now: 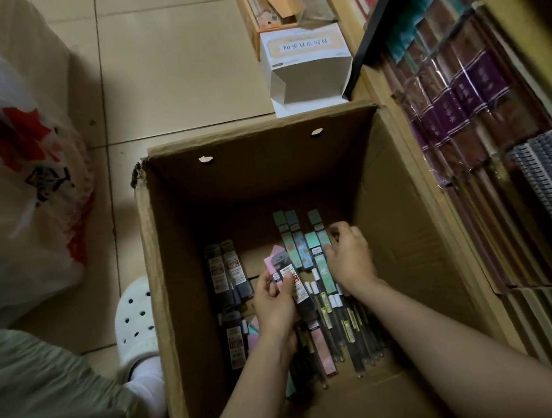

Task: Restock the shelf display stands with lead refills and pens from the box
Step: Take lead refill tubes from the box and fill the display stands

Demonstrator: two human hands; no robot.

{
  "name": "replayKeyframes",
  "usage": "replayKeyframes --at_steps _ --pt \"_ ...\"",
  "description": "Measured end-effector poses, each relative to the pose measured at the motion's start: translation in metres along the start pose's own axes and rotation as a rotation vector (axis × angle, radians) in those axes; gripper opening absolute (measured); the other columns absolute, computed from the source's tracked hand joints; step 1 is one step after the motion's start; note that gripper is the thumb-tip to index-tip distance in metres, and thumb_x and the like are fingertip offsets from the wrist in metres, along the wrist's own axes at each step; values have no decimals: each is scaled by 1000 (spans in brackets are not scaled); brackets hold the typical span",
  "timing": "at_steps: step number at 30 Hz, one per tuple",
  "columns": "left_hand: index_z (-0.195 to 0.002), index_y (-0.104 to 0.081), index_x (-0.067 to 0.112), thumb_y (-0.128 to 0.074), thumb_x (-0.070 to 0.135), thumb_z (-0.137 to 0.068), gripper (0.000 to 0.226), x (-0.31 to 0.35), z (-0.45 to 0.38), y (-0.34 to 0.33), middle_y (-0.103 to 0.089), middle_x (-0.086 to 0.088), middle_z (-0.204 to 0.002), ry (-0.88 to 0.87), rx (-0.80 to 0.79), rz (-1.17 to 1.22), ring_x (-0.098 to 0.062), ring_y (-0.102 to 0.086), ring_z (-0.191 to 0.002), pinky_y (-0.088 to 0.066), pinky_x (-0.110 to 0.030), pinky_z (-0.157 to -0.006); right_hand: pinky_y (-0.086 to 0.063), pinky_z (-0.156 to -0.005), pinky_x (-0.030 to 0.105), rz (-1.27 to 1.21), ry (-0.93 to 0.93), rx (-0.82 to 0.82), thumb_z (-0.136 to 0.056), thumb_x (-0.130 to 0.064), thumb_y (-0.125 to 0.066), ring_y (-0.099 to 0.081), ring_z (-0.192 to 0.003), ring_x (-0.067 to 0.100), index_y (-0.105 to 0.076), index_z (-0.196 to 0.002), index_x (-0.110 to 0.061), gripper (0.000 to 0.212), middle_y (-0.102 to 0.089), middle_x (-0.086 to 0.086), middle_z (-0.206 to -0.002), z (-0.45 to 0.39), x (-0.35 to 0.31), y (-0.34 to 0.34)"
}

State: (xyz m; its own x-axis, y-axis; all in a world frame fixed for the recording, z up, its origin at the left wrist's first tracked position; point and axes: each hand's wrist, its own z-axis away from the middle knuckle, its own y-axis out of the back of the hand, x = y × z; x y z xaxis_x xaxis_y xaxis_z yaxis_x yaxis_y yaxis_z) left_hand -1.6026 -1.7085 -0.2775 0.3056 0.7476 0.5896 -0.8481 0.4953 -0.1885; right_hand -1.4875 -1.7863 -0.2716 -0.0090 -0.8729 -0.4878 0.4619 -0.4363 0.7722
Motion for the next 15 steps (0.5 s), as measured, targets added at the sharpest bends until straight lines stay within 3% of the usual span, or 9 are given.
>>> replayKeyframes --at_steps 6,11,13,15 --pt "-103 -60 25 -57 8 -95 20 -2 -2 -4 -74 -4 -94 -18 -7 -39 -16 -73 -80 -58 -29 -60 -50 -99 39 -123 -87 16 -86 1 -68 -54 -119 26 -50 -132 -13 51 -48 9 -134 -7 -6 -8" --pt "-107 -59 24 -58 6 -94 23 2 4 -6 -71 -7 -103 -25 13 -81 -24 -70 -94 -58 -46 -84 -53 -94 45 -155 -53 -26 -85 7 -64 -55 -120 30 -30 -149 -22 78 -50 10 -137 -1 -4 -2" --pt "-119 -56 17 -57 8 -94 26 9 9 -7 -70 -8 -107 -34 16 -103 -26 -69 -98 -56 -50 -88 -57 -76 32 -210 -69 -59 -84 9 -64 -61 -106 25 -24 -152 -31 88 -55 9 -128 4 -5 6" --pt "-126 -53 13 -57 9 -95 32 18 15 -10 -68 -12 -113 -52 -8 -139 -28 -66 -103 -53 -52 -92 -48 -53 16 -315 -109 -103 -83 9 -65 -62 -85 15 -20 -152 -38 95 -60 4 -109 10 -10 18"
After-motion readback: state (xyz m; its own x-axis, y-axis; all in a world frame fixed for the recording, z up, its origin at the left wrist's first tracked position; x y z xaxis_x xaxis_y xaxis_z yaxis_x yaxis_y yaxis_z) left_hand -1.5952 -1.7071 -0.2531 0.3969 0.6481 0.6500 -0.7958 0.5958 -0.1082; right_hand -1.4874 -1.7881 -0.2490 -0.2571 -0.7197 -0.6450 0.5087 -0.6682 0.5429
